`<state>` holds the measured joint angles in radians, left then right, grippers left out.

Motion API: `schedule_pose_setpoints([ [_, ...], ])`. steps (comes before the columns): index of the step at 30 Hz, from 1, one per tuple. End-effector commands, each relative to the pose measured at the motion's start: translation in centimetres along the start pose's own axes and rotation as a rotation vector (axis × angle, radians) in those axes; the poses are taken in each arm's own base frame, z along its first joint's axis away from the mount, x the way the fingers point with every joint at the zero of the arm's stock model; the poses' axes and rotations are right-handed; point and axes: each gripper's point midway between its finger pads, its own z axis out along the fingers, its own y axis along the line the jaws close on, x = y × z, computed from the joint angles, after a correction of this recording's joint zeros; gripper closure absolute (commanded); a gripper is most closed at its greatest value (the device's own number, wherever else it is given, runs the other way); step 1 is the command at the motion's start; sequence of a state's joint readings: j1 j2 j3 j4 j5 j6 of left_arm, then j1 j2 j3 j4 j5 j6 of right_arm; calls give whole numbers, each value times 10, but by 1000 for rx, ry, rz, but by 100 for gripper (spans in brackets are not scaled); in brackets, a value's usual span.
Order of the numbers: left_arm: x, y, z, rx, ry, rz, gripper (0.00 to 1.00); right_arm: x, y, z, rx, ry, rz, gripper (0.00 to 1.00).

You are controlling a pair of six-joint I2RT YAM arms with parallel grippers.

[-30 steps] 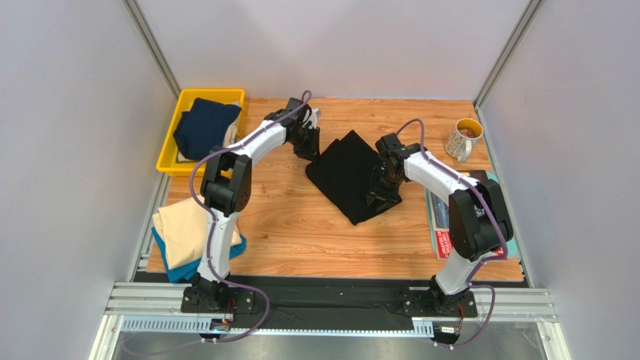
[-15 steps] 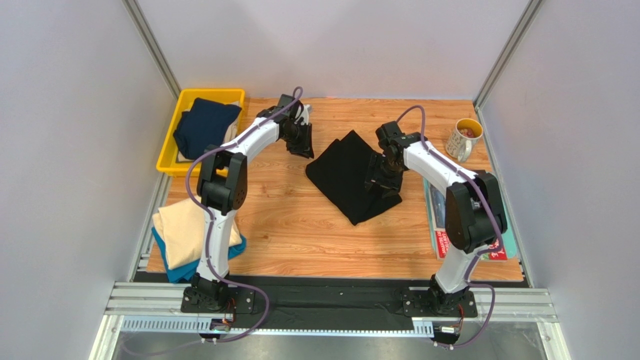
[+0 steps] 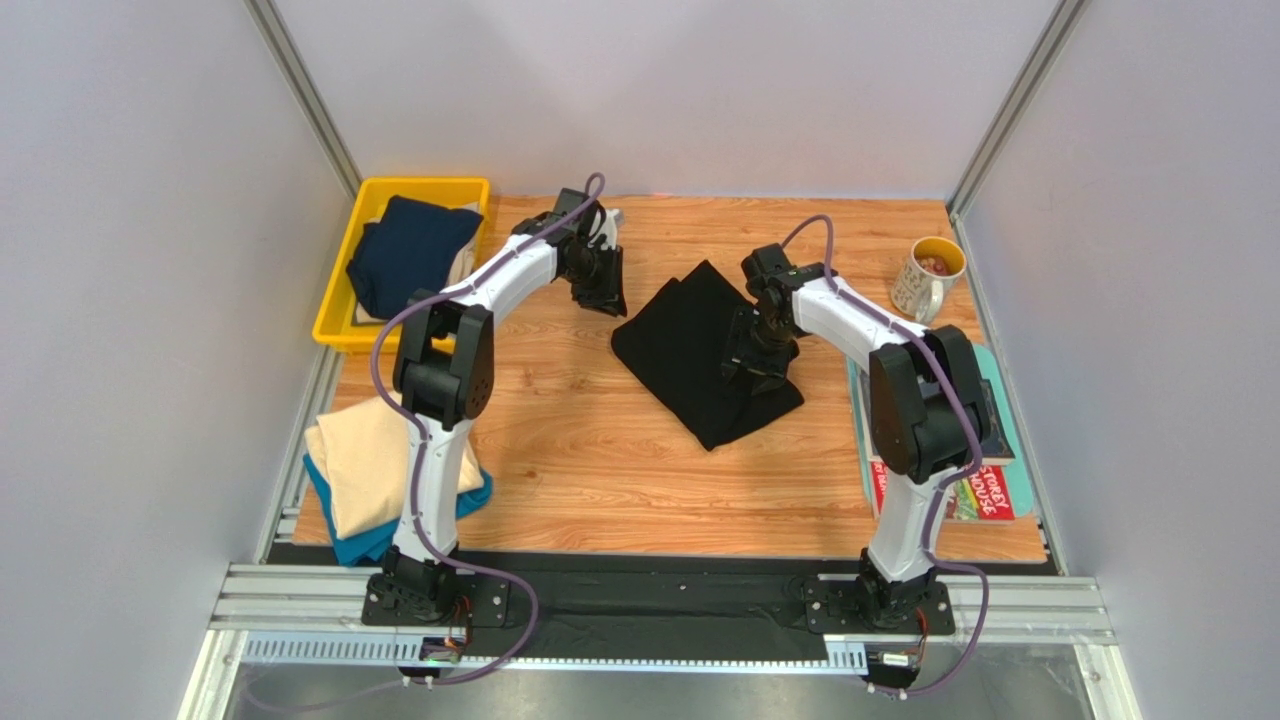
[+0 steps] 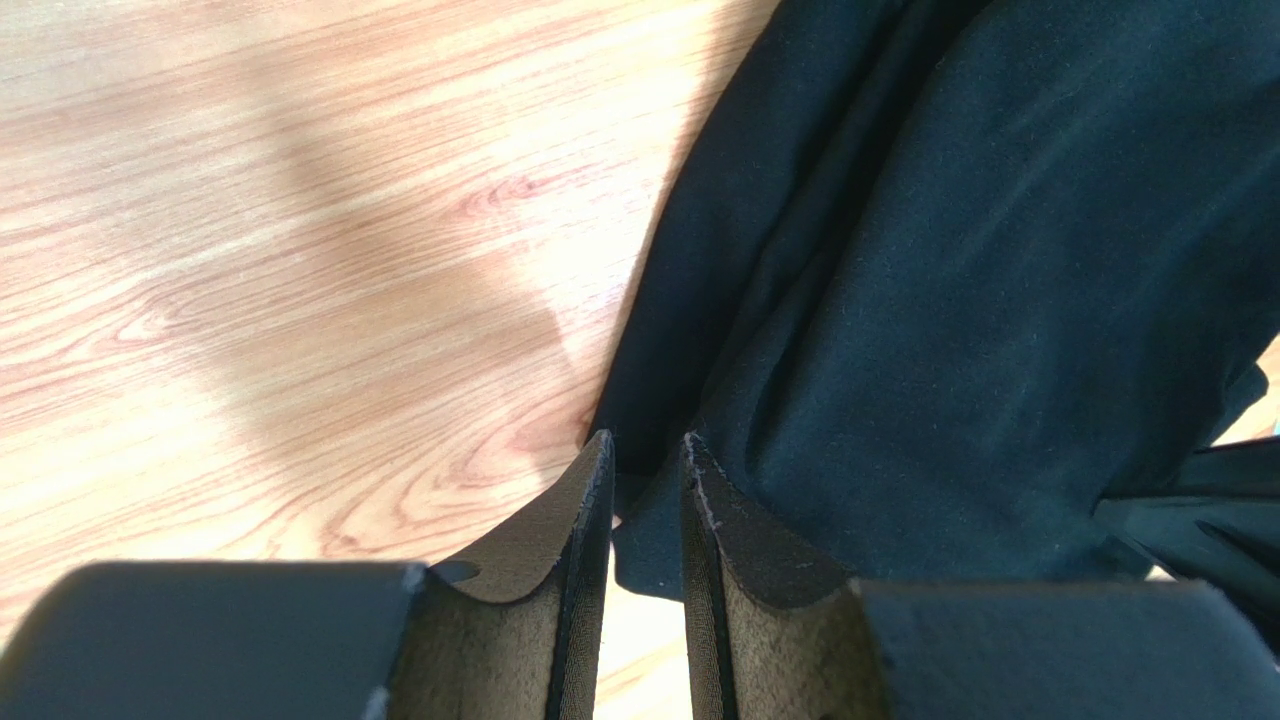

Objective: Fold and stack the t-shirts
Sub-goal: Fold the tshirt

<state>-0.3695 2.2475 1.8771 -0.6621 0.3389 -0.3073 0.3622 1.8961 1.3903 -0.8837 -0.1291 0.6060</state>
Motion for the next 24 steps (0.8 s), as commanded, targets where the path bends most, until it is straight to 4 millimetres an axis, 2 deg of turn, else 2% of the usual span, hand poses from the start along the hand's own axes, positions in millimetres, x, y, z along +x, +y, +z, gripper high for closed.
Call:
schedule_pose_setpoints([
  [1, -8, -3, 0, 29, -12, 14, 71, -15, 21, 3, -76, -25, -2, 53],
  [4, -4, -3, 2, 32, -5, 15, 74, -16, 24, 2, -92, -24, 4, 70],
  [9, 1, -3, 5, 52, 8, 14, 88, -14, 30, -12, -127, -35, 20, 100],
  [11, 3, -3, 7, 53, 14, 12, 93, -9, 33, -19, -148, -20, 36, 100],
  [14, 5, -2, 9, 54, 20, 8, 93, 0, 40, -40, -194, -11, 64, 100],
  [18, 2, -3, 10, 58, 16, 7, 93, 9, 45, -58, -231, -7, 89, 100],
  [24, -1, -4, 9, 61, 9, 8, 93, 18, 50, -69, -264, 4, 97, 100],
])
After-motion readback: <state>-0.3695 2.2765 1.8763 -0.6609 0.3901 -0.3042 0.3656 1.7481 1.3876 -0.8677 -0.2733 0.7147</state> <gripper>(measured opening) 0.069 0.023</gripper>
